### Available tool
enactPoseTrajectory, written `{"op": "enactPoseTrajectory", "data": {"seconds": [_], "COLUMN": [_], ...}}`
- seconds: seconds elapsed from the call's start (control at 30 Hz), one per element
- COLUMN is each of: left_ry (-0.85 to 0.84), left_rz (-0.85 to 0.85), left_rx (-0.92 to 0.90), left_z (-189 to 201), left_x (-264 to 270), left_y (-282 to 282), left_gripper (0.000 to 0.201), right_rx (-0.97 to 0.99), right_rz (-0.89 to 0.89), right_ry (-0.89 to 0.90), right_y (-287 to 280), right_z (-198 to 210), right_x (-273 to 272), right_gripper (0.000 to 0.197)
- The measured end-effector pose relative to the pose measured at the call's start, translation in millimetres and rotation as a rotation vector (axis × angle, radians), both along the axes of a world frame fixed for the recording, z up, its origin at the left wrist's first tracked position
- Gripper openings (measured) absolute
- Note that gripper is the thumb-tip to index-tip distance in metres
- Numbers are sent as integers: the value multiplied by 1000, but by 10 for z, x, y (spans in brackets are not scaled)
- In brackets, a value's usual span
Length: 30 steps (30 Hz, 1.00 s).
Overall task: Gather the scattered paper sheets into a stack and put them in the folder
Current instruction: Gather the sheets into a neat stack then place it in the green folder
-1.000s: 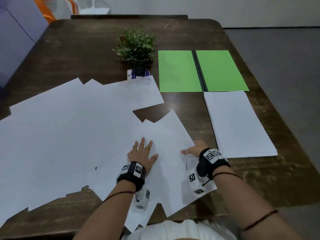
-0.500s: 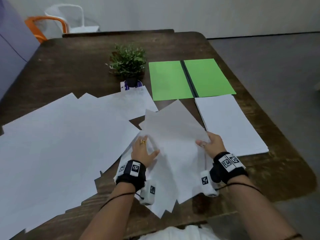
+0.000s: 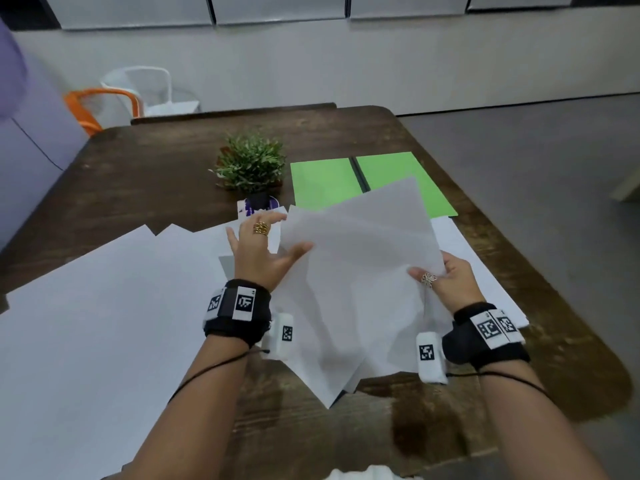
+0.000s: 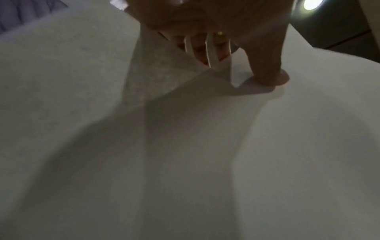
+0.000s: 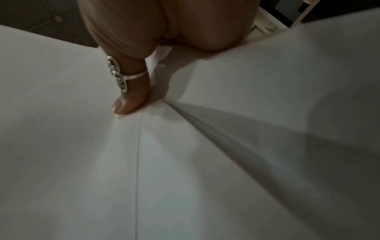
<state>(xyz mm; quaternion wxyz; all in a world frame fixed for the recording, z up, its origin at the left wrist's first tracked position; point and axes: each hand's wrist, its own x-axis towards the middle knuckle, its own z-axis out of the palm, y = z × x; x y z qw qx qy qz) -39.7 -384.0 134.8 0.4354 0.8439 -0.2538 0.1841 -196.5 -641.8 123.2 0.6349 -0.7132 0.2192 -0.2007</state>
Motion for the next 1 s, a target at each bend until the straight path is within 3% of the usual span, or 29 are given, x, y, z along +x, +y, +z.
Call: {"op": "enactPoseTrajectory", "data": {"seconds": [0.13,0.23,0.37,0.67,1.0], "left_ry": [77,165,329,430,582], "left_rz": [-44,10,125,225,222], "left_rx": [-146,-171,-182,-188,-51], "left_z": [31,-138,-425,-589,-833], "left_x": [-20,11,17,155,140], "left_y": [-84,-99,-68,67,317], "left_gripper": [48,30,26,20,23], "right_rx": [41,28,-25,3,132], "right_rz": [-12,89,259,361,-26], "right_ry": [9,128,321,409,122], "right_y": [-26,-27,54,204,211], "right_z": [-105,-243,-473,-647,-495], "right_x": [29,29,-7,2,157], "right_gripper": [26,35,48,31,13]}}
